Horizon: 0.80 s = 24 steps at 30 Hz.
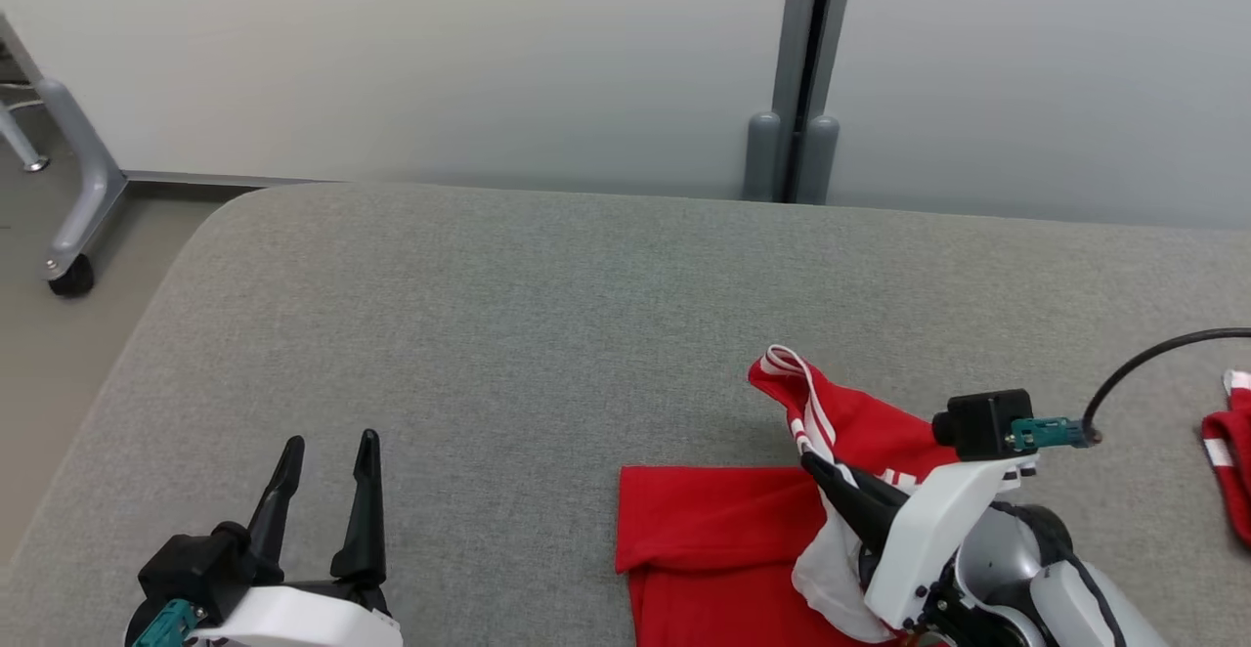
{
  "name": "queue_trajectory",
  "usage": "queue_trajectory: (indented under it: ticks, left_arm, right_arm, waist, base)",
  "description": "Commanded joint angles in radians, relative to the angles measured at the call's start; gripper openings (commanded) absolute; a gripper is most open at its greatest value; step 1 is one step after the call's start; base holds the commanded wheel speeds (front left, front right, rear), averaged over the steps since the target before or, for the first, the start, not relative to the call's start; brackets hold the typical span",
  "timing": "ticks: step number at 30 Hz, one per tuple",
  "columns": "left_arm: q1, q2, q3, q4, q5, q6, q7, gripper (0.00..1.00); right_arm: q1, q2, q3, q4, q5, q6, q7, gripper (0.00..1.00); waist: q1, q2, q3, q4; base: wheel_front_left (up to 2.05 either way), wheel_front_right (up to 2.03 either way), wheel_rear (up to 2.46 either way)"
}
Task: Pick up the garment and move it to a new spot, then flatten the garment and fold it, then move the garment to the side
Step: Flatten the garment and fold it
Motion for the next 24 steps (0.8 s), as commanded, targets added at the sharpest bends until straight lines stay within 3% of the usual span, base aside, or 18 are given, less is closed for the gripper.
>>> queue_trajectory:
  ticks: [1, 10, 22, 24]
  left_arm:
    - [-0.021, 0.003, 0.000, 0.003, -0.003, -0.003, 0.000, 1.00]
    - [-0.028, 0.001, -0.010, 0.020, -0.005, -0.001, -0.003, 1.00]
    - [-0.041, -0.001, -0.016, 0.037, -0.009, 0.000, -0.010, 1.00]
    - [-0.041, 0.000, -0.016, 0.041, -0.010, -0.001, -0.011, 1.00]
  right_arm:
    - [-0.002, 0.009, 0.007, 0.017, 0.008, 0.000, 0.008, 0.00]
    - [-0.036, 0.057, 0.083, 0.130, 0.056, 0.000, -0.016, 0.00]
    - [-0.110, 0.084, 0.202, 0.256, 0.117, 0.000, -0.064, 0.00]
    - [-0.120, 0.088, 0.231, 0.271, 0.127, 0.000, -0.073, 0.22]
  waist:
    - [0.0000, -0.0001, -0.001, 0.022]
    - [0.0000, -0.0001, 0.005, 0.061]
    - [0.0000, -0.0001, 0.012, 0.054]
    - [0.0000, -0.0001, 0.012, 0.049]
  base:
    - [0.00, 0.00, 0.00]
    - [0.00, 0.00, 0.00]
    - [0.00, 0.00, 0.00]
    - [0.00, 0.00, 0.00]
